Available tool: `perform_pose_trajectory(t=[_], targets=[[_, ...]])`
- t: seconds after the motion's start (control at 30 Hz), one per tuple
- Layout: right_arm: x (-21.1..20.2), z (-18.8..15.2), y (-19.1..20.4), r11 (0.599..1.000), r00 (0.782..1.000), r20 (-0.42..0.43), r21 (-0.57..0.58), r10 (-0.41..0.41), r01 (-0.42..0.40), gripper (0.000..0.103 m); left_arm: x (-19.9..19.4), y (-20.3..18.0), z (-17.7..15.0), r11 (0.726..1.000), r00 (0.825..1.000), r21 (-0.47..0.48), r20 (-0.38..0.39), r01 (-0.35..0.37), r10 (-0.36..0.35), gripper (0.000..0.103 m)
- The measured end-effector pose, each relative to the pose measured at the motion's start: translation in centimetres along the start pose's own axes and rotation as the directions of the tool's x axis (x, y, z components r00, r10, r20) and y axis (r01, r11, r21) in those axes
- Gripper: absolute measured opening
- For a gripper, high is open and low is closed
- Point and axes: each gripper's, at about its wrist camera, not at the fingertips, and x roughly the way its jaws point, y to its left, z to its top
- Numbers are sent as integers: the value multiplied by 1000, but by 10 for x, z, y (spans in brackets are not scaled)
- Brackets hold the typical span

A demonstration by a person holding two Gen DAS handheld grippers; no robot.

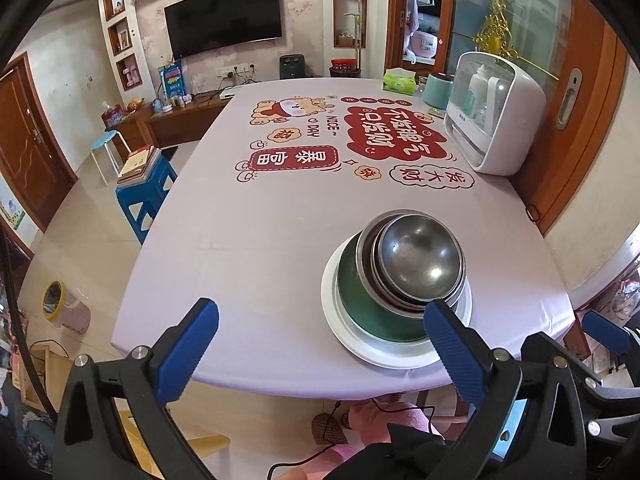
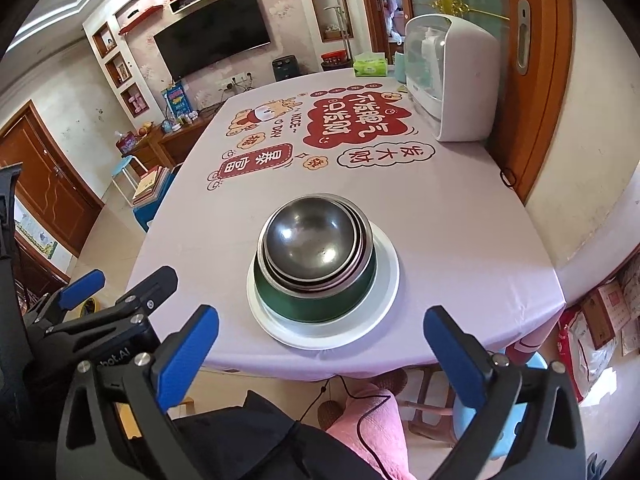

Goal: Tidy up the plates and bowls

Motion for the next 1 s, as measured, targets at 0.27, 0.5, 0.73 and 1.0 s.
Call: perform_pose_trajectory(t=[0.27, 0.5, 0.73, 1.0], targets=[[1, -4, -4, 1000, 1000, -8, 11, 3, -3, 103, -3, -2, -2, 1000, 1000, 7, 2, -5, 5, 102], [-1, -11, -7, 1000, 1000, -13, 26, 0, 0, 103, -4, -4, -6, 1000, 1000, 16, -5, -4, 4, 102], [-3, -15, -9, 999, 1000, -18, 41, -8, 9, 103, -3, -4, -9, 1000, 1000, 31, -20, 6, -6, 102], [-3, -19, -12, 999, 1000, -24, 51, -12, 14, 103, -1, -4, -11, 999, 999, 41, -35, 18, -16, 102]])
